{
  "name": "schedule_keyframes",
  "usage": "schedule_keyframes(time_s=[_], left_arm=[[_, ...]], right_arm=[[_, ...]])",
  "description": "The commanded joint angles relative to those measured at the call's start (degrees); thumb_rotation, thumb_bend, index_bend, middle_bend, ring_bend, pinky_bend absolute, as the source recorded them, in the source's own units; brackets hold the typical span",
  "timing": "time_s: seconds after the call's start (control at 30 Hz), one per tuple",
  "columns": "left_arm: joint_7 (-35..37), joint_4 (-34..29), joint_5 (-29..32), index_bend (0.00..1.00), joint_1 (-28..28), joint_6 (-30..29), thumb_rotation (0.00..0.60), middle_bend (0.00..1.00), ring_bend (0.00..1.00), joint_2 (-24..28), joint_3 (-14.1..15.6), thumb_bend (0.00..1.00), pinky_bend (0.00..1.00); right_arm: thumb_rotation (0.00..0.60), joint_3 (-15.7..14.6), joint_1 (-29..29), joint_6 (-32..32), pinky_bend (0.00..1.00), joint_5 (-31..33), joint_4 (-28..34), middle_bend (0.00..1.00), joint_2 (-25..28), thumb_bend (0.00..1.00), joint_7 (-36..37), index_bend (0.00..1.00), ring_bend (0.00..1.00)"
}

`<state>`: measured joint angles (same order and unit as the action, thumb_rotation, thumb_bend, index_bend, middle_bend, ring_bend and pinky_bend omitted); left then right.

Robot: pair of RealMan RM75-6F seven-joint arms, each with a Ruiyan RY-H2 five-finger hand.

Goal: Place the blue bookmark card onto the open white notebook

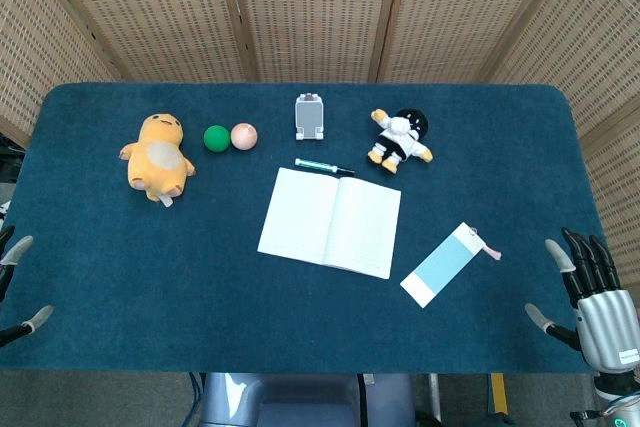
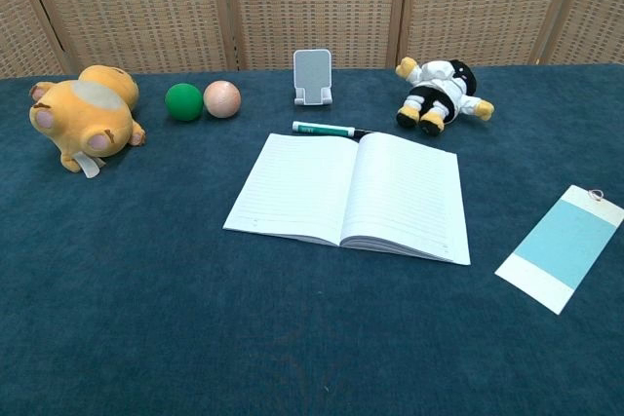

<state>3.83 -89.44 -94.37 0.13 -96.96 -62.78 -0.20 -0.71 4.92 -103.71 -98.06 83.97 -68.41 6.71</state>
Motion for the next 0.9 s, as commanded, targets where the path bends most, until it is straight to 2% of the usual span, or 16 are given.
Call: schedule_keyframes(time_s=[0.03,0.13,0.2,0.23,0.27,0.33,0.37,0.47,0.63,0.73,0.77,0.8,0.9], left_arm=[[0.24,0.13,0.03,0.0,0.07,0.07,0.6,0.0,0.0,0.07,0.01,0.0,0.0],[0.37,0.12,0.02,0.0,0.11,0.08,0.6,0.0,0.0,0.13,0.01,0.0,0.0],[0.39,0.19,-0.01,0.0,0.15,-0.04,0.6,0.0,0.0,0.07,-0.05,0.0,0.0],[0.44,0.24,-0.01,0.0,0.15,-0.03,0.6,0.0,0.0,0.07,-0.05,0.0,0.0],[0.57,0.26,0.09,0.0,0.14,0.07,0.6,0.0,0.0,0.08,-0.07,0.0,0.0],[0.68,0.21,0.52,0.0,0.1,0.35,0.6,0.0,0.0,0.08,-0.21,0.0,0.0],[0.63,0.12,0.88,0.0,0.02,0.58,0.6,0.0,0.0,0.09,-0.38,0.0,0.0],[0.51,-0.27,1.34,0.0,-0.2,0.91,0.6,0.0,0.0,0.17,-0.73,0.0,0.0],[-0.52,-1.18,2.72,0.0,-0.58,1.95,0.6,0.0,0.0,0.15,-1.39,0.0,0.0],[-1.19,-1.71,3.69,0.0,-1.02,3.0,0.6,0.0,0.0,0.15,-1.82,0.0,0.0],[-1.77,-1.92,4.65,0.0,-1.49,4.05,0.6,0.0,0.0,0.05,-2.22,0.0,0.0],[-2.31,-2.18,5.31,0.0,-1.81,4.72,0.6,0.0,0.0,-0.03,-2.52,0.0,0.0],[-3.64,-2.8,6.59,0.0,-2.48,6.18,0.6,0.0,0.0,-0.19,-3.02,0.0,0.0]], right_arm=[[0.6,-0.06,-0.07,0.67,0.0,-0.29,0.27,0.0,0.36,0.0,0.18,0.0,0.0],[0.6,-0.44,0.06,1.67,0.0,-0.73,0.43,0.0,0.94,0.0,0.75,0.0,0.0],[0.6,-0.79,0.49,2.69,0.0,-1.33,0.59,0.0,1.63,0.1,1.83,0.01,0.0],[0.6,-0.94,0.81,3.17,0.0,-1.71,0.66,0.01,1.97,0.27,2.67,0.06,0.0],[0.6,-1.04,1.5,3.84,0.01,-2.42,0.67,0.05,2.42,0.55,4.44,0.12,0.0],[0.6,-0.48,3.24,4.53,0.05,-3.69,0.06,0.12,2.46,0.9,8.08,0.25,0.01],[0.6,0.17,5.02,5.76,0.09,-4.31,-1.14,0.15,2.17,0.99,10.79,0.3,0.02],[0.6,1.01,9.66,11.68,0.13,-4.78,-3.9,0.19,2.11,1.0,14.3,0.34,0.05],[0.6,1.73,19.48,27.51,0.14,-4.31,-7.59,0.18,1.71,1.0,15.51,0.32,0.06],[0.6,2.11,23.39,36.08,0.14,-2.05,-8.23,0.14,0.5,1.0,12.29,0.24,0.06],[0.6,2.35,26.15,42.08,0.14,-0.72,-9.27,0.13,-0.99,1.0,9.74,0.2,0.05],[0.6,2.9,27.63,45.41,0.14,0.73,-9.71,0.12,-1.91,1.0,7.92,0.17,0.04],[0.6,3.89,29.96,52.03,0.14,4.85,-10.07,0.06,-3.47,1.0,1.98,0.09,0.0]])
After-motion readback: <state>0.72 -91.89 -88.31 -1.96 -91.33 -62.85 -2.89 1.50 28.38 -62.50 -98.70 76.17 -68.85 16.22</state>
